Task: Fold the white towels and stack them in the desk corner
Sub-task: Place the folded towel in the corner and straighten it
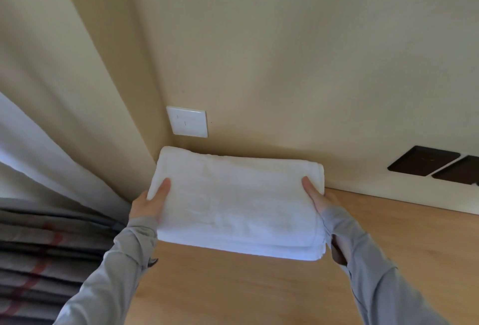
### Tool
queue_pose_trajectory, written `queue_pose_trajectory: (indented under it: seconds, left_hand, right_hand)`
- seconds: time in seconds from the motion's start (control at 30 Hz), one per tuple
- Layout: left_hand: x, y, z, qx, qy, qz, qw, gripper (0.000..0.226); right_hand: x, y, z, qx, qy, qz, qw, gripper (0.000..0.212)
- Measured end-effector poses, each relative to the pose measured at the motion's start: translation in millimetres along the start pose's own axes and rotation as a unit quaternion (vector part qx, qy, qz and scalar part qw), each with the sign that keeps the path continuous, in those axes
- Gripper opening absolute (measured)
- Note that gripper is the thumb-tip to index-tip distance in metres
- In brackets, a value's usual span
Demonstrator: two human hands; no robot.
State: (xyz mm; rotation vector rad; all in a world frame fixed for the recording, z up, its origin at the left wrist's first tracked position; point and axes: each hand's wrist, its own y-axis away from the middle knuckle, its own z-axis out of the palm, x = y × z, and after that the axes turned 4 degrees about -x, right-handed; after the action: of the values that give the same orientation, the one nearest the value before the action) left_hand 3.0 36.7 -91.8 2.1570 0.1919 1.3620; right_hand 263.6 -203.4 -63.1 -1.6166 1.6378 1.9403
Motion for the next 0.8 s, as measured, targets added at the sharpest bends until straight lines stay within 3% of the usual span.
queue_pose_trajectory:
  seconds: [0.2, 0.5, 0.57, 0.63, 0.7, 0.77, 0.8]
  left_hand:
    - [-4.7, 2.1, 15.4, -0.011, -0.040, 0.007, 0.999, 0.044]
    - [-6.7, -2.6, 15.1, -0.042, -0.116, -0.041, 0.992, 0.073]
    - [-3.2, 4.1, 14.1, -0.026, -0.177, 0.000, 0.984, 0.074]
    - [-1.7, 18.4, 14.9, 0.045, -0.273, 0.103, 0.955, 0.073]
    - [0.9, 40.7, 27.5, 0.109, -0.365, 0.287, 0.879, 0.068]
    - [6.6, 63.4, 52.8, 0.063, -0.466, 0.403, 0.785, 0.072]
    - [7.5, 71.1, 66.3, 0.014, -0.504, 0.422, 0.753, 0.074]
  right_hand:
    - [14.0, -1.6, -7.7, 0.022, -0.014, -0.058, 0.998, 0.068]
    - [21.5, -11.7, -4.6, 0.001, -0.010, 0.009, 1.000, 0.076]
    - [15.6, -8.7, -4.5, 0.008, 0.012, 0.031, 0.999, 0.074]
    - [11.3, -2.4, -1.0, 0.079, 0.114, 0.006, 0.990, 0.067]
    - [9.5, 8.2, 4.7, 0.210, 0.293, -0.111, 0.926, 0.054]
    - [12.9, 26.1, 27.2, 0.272, 0.407, -0.305, 0.817, 0.050]
    - [15.8, 35.2, 43.8, 0.264, 0.438, -0.377, 0.772, 0.051]
